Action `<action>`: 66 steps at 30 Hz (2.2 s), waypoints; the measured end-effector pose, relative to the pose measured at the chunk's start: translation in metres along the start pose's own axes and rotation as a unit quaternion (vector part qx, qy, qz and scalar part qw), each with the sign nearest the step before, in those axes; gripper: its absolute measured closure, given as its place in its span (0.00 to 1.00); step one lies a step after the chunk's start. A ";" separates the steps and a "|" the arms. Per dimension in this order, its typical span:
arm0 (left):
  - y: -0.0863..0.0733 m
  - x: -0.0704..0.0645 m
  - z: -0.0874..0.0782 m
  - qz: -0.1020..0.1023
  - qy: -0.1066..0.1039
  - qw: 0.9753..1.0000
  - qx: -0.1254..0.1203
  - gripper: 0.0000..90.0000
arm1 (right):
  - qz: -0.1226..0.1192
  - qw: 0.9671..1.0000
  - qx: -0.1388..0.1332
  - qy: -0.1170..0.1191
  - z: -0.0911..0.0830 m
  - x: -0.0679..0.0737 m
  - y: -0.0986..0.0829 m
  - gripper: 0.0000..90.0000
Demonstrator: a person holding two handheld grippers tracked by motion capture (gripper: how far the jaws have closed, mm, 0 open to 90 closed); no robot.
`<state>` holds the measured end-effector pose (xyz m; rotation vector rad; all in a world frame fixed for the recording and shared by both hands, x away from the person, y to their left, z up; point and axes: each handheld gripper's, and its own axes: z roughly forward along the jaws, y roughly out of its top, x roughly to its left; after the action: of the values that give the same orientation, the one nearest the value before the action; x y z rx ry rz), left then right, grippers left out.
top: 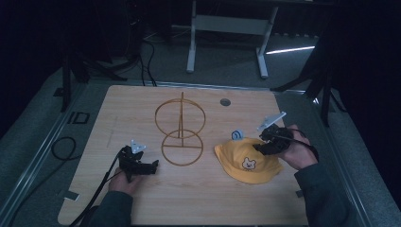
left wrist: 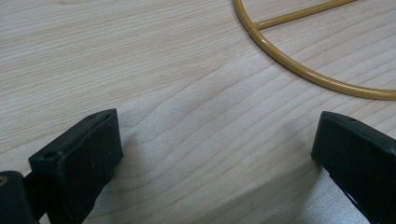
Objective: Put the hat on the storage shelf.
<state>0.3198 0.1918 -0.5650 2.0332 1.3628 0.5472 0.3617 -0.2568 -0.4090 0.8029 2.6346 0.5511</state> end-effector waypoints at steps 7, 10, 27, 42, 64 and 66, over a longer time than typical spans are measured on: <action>0.000 0.000 0.000 0.000 0.000 1.000 0.000 0.02 | -0.011 1.000 0.024 0.011 0.007 -0.002 0.005 0.61; 0.000 0.000 0.000 0.000 0.000 1.000 0.000 0.02 | -0.016 0.999 0.033 0.017 0.009 -0.002 0.008 0.64; 0.000 0.000 0.000 0.000 0.000 1.000 0.000 0.02 | -0.046 0.996 0.073 0.036 0.023 -0.003 0.015 0.87; 0.000 0.000 0.000 0.000 0.000 1.000 0.000 0.02 | -0.060 0.996 0.051 0.037 0.007 -0.001 0.020 0.89; 0.000 0.000 0.000 0.000 0.000 1.000 0.001 0.02 | -0.070 0.997 0.019 0.018 -0.023 -0.011 0.031 0.90; 0.000 0.000 0.000 0.000 0.000 1.000 0.001 0.02 | -0.069 0.997 0.017 0.018 -0.026 -0.012 0.031 0.90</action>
<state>0.3197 0.1919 -0.5648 2.0354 1.3633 0.5451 0.3749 -0.2469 -0.3702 0.6213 2.7142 0.4896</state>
